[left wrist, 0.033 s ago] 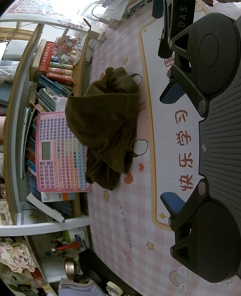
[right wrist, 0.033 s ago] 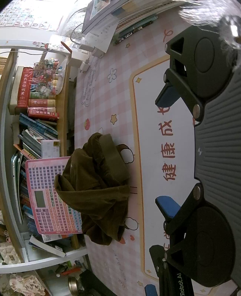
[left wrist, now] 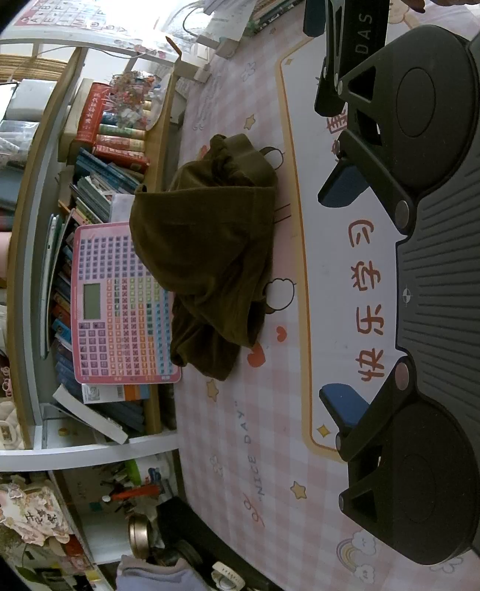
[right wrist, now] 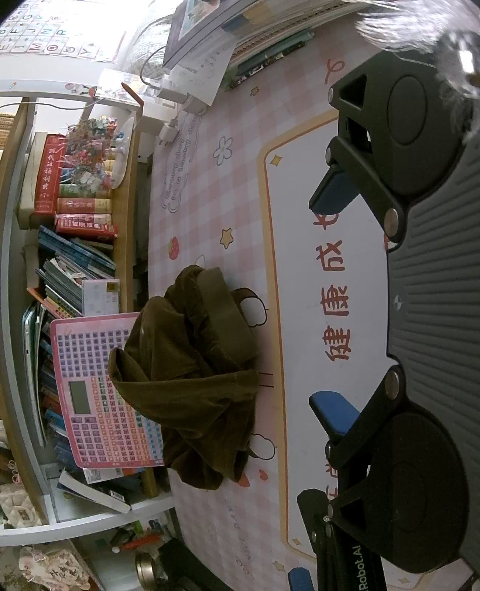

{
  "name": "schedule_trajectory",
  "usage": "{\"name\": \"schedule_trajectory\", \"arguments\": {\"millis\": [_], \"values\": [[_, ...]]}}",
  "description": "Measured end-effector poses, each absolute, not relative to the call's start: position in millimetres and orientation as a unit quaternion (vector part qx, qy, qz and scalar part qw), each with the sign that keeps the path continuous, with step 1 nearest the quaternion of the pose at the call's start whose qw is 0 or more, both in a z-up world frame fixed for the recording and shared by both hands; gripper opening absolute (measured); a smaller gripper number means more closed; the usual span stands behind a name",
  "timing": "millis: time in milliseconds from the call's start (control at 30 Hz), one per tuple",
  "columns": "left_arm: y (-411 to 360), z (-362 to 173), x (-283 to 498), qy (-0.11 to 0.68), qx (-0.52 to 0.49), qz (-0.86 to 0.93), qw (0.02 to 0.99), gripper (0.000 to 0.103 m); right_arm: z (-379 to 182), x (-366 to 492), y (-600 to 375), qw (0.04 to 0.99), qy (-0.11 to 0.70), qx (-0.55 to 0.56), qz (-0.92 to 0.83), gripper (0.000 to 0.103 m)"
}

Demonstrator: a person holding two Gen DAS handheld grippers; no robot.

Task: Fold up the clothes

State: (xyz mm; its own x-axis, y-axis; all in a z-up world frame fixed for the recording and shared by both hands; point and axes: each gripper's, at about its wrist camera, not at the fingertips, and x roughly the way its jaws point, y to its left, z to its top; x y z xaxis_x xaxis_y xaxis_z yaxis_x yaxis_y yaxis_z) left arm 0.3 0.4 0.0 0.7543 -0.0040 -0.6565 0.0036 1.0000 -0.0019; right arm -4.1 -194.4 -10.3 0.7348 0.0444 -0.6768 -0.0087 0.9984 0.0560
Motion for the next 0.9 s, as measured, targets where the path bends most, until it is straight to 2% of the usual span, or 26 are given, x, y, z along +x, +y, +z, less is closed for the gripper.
{"name": "schedule_trajectory", "arguments": {"millis": [900], "values": [[2.6, -1.6, 3.2, 0.361, -0.007, -0.004, 0.933, 0.103, -11.0, -4.1, -193.0, 0.93, 0.367, 0.022, 0.013, 0.103]]}}
